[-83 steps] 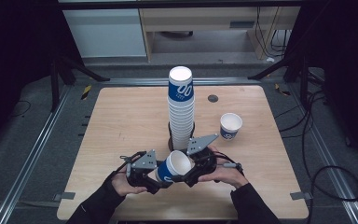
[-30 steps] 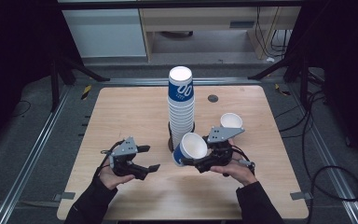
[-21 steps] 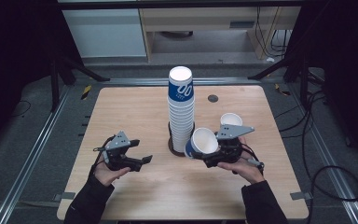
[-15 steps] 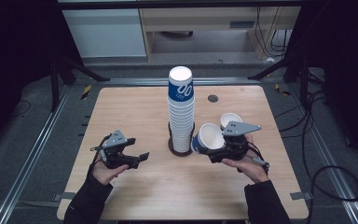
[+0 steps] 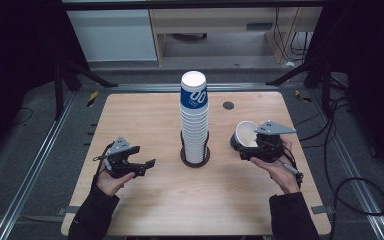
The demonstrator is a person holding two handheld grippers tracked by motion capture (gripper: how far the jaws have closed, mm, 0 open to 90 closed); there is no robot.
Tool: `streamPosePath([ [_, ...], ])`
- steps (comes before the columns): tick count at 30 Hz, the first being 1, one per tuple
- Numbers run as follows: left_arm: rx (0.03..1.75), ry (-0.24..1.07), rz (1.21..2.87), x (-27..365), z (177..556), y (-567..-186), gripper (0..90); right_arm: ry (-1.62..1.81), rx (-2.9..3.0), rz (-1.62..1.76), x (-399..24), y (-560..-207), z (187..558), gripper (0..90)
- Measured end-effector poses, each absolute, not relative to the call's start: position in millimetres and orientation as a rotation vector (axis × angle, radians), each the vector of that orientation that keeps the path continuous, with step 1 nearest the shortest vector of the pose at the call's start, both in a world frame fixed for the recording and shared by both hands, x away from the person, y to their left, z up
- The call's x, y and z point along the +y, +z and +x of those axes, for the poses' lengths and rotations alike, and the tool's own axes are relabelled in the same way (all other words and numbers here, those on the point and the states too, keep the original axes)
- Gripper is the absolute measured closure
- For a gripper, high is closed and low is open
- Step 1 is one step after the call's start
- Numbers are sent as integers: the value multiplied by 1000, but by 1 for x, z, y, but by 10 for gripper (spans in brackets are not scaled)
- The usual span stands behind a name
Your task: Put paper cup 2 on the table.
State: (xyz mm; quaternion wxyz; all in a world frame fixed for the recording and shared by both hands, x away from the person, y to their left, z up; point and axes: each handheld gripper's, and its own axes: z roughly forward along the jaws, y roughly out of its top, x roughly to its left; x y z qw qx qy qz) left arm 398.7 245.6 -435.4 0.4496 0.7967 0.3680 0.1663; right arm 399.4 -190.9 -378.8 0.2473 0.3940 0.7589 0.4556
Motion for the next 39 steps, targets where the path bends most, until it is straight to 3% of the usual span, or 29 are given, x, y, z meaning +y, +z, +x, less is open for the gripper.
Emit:
streamPosePath([
  [22,952,418,1961,254,403,-437,168,972,1976,1302,-248,-392,412,192],
  [39,944,424,1970,253,402,-438,171,847,2021,1373,-260,-427,431,193],
])
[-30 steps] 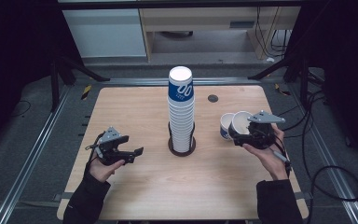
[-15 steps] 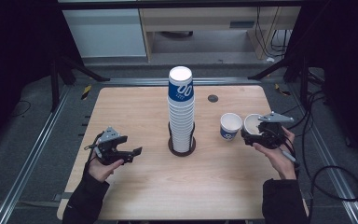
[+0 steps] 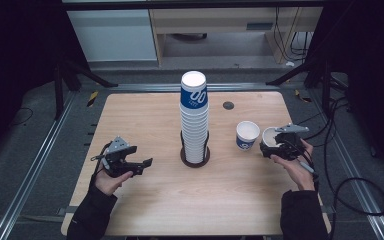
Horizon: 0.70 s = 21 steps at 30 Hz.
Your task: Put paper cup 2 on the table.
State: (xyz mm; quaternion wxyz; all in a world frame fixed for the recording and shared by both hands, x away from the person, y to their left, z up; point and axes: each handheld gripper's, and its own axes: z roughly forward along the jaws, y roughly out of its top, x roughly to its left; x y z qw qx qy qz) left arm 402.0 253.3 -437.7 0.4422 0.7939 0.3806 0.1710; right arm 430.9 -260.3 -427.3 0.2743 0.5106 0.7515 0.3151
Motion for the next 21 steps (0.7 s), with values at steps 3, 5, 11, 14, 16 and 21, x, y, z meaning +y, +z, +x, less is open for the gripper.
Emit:
streamPosePath([
  [3,944,423,1974,253,402,-438,172,830,2032,1391,-261,-433,438,193],
  [5,941,420,1976,253,402,-438,172,815,2038,1401,-261,-438,443,192],
  [11,943,417,1983,252,403,-440,172,781,2058,1420,-263,-450,454,189],
  [14,941,416,1983,252,403,-439,172,767,2057,1432,-265,-455,458,187],
  [16,940,416,1986,252,403,-440,172,773,2061,1451,-268,-457,460,187],
  [21,940,413,1990,251,403,-440,172,763,2075,1471,-270,-461,462,184],
])
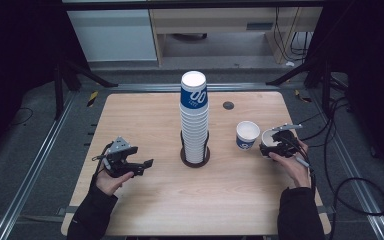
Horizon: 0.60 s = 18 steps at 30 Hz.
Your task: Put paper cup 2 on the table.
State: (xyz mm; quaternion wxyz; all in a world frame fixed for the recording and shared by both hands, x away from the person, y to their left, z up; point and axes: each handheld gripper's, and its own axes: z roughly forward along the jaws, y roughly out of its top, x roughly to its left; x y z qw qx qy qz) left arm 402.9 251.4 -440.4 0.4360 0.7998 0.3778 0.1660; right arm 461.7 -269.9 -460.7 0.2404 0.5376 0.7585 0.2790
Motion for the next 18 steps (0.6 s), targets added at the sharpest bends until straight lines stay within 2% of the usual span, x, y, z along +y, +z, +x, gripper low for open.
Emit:
streamPosePath([
  [5,940,411,1990,252,403,-440,172,777,2081,1481,-271,-462,462,173],
  [10,936,406,1989,251,403,-440,172,784,2136,1453,-269,-462,462,65],
  [15,929,409,1989,251,402,-439,172,753,2154,1455,-268,-459,458,45],
  [18,927,410,1989,251,401,-439,172,763,2118,1449,-269,-456,449,64],
])
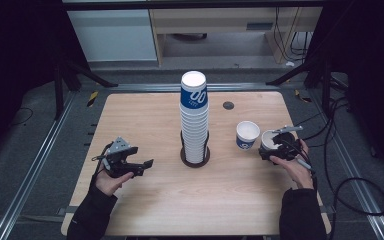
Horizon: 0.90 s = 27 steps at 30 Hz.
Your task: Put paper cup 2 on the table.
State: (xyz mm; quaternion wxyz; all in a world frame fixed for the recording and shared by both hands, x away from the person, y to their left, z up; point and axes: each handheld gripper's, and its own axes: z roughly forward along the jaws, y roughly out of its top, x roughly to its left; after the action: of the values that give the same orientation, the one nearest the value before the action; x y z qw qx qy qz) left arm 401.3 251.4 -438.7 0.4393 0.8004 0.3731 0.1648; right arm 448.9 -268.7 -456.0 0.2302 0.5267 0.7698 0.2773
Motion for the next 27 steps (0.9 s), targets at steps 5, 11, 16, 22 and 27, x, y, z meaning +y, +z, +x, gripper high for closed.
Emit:
streamPosePath([
  [5,931,410,1985,252,401,-438,172,759,2102,1468,-271,-455,443,55],
  [11,936,416,1986,253,400,-437,172,761,2125,1458,-268,-454,431,56],
  [16,941,419,1986,254,400,-437,171,753,2132,1453,-266,-451,423,56],
  [22,950,418,1979,255,400,-436,171,751,2134,1465,-264,-447,412,50],
  [27,947,423,1982,256,399,-435,171,769,2133,1439,-262,-440,391,51],
])
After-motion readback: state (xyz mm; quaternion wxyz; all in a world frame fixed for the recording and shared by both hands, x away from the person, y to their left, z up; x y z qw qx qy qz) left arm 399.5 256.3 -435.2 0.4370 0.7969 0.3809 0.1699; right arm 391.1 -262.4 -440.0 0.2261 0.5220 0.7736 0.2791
